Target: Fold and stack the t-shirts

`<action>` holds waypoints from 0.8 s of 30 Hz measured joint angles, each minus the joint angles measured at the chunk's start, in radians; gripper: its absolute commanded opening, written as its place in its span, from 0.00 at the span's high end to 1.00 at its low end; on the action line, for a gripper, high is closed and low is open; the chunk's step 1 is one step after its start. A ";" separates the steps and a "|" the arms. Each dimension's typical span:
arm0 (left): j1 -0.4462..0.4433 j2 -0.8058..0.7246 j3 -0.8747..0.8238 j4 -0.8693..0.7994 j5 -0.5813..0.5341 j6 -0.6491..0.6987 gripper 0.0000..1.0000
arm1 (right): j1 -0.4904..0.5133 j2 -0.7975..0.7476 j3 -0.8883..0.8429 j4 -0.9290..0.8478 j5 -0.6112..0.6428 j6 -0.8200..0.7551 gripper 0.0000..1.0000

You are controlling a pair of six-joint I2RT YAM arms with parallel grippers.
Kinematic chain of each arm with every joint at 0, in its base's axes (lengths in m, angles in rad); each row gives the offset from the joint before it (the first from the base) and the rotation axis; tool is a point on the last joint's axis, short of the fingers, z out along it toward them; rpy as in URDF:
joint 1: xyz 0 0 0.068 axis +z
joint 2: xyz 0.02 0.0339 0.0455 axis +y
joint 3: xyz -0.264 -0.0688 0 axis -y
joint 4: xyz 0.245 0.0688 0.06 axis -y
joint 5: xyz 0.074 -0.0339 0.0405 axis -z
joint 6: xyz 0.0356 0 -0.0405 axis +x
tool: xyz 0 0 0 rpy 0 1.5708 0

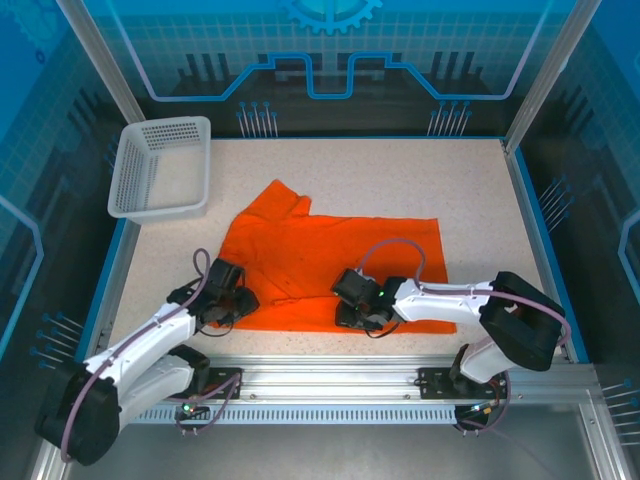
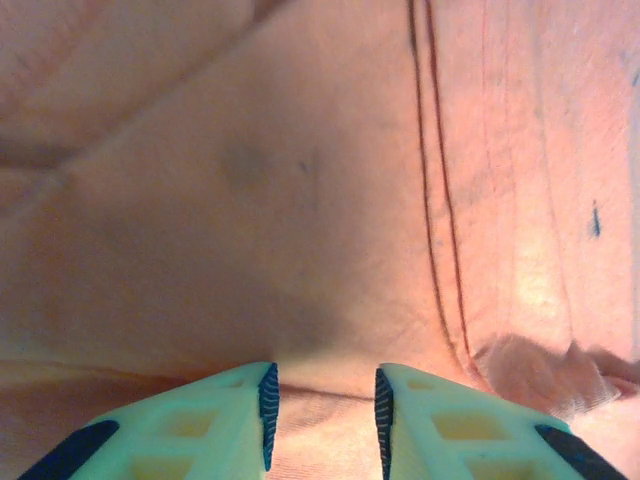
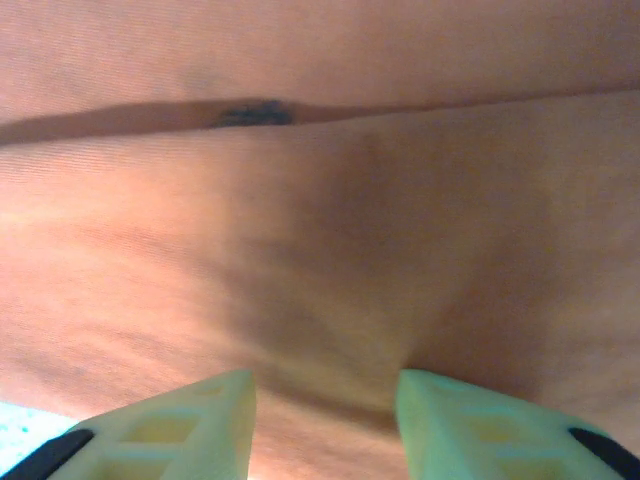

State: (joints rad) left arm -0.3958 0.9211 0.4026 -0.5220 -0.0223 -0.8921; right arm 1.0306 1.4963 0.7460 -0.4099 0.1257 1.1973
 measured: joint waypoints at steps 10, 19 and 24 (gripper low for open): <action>0.084 -0.069 0.058 -0.071 0.009 -0.063 0.81 | 0.055 -0.055 0.112 0.102 0.046 -0.367 0.41; 0.187 -0.025 0.007 -0.027 0.065 -0.071 0.88 | 0.025 0.285 0.562 0.062 -0.142 -0.734 0.58; 0.224 -0.025 -0.026 -0.018 0.072 -0.051 0.88 | 0.032 0.426 0.718 -0.040 -0.164 -0.829 0.63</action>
State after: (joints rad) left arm -0.1715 0.8959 0.3771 -0.5404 0.0502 -0.9436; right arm 1.0622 1.9228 1.4643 -0.4500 -0.0387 0.3683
